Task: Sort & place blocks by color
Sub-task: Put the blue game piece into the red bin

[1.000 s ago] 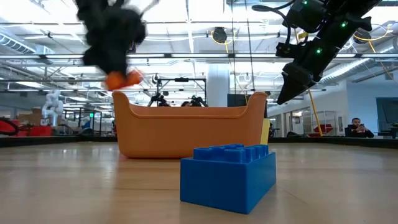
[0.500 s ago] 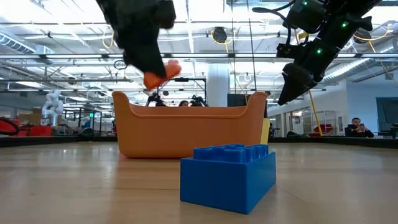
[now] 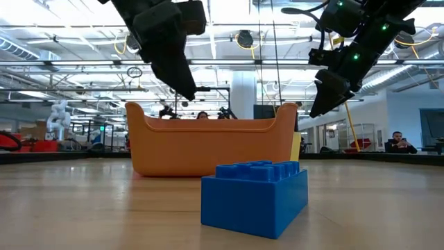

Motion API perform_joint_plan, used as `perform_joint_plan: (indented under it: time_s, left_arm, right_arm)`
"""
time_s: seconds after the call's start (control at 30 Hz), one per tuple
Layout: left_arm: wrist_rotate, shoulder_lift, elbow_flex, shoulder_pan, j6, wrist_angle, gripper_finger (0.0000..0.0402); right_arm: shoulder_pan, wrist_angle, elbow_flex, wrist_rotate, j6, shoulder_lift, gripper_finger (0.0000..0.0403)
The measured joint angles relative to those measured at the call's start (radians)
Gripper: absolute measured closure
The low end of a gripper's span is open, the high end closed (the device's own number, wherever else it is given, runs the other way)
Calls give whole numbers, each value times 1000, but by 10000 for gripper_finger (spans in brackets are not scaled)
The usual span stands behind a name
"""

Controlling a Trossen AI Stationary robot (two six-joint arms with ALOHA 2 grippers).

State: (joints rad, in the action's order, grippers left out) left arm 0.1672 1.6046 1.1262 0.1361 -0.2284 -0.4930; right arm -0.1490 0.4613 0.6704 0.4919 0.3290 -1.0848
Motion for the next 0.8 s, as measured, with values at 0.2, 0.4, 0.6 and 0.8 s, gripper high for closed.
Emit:
perform_joint_plan:
  time_s: [0.2,0.4,0.6,0.8]
  left_arm:
    - [84,-23,45,-4,59,-1,124]
    - [173,-101,40,-16,109,11,115]
    - [172,-228,-114,-70,139,223,124]
    - [72,-371,-325,-120,82,436,140]
  right_arm:
    - [0,3,0,-149,1,36,64]
    - [4,16,0,-350,53,98,70]
    - [56,34,0,-364,67,112,87]
    - [94,32,-22,-364,28,105,92]
